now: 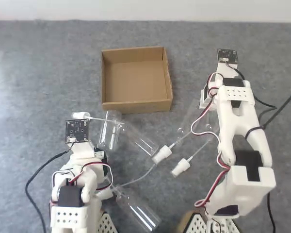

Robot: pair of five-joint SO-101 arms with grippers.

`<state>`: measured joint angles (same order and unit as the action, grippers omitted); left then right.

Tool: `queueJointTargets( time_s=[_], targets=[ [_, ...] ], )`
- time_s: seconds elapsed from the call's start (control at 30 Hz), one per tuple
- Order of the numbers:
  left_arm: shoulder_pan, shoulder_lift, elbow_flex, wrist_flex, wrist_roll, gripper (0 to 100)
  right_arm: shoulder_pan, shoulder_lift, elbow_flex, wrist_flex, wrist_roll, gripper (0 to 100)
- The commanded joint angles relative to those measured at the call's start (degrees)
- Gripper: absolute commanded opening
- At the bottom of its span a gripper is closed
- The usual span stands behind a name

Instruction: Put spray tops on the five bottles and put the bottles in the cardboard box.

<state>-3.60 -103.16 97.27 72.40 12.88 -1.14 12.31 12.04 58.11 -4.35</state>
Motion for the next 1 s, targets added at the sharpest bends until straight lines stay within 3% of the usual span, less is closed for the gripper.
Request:
queueJointTargets(
  time_s=[0.0, 0.2, 0.4, 0.6, 0.97],
  targets=[
    [0.0, -1.32, -0.75, -0.09, 0.44, 1, 0.48, 0.75, -3.52, -1.63, -0.53, 19.5],
    [0.0, -1.32, -0.75, -0.09, 0.44, 1, 2.24, 1.98, -3.52, -1.54, -0.62, 18.0],
    [0.0, -1.32, -0.75, -0.09, 0.44, 1, 4.88, 1.71, -3.52, -1.63, -0.7, 4.4],
    [0.0, -1.32, -0.75, -0.09, 0.44, 1, 7.78, 1.8, -5.01, -1.36, -0.79, 4.3],
    [0.0, -1.32, -0.75, -0.09, 0.44, 1, 14.9, 1.71, -6.33, -1.01, -19.87, 4.0]
  ],
)
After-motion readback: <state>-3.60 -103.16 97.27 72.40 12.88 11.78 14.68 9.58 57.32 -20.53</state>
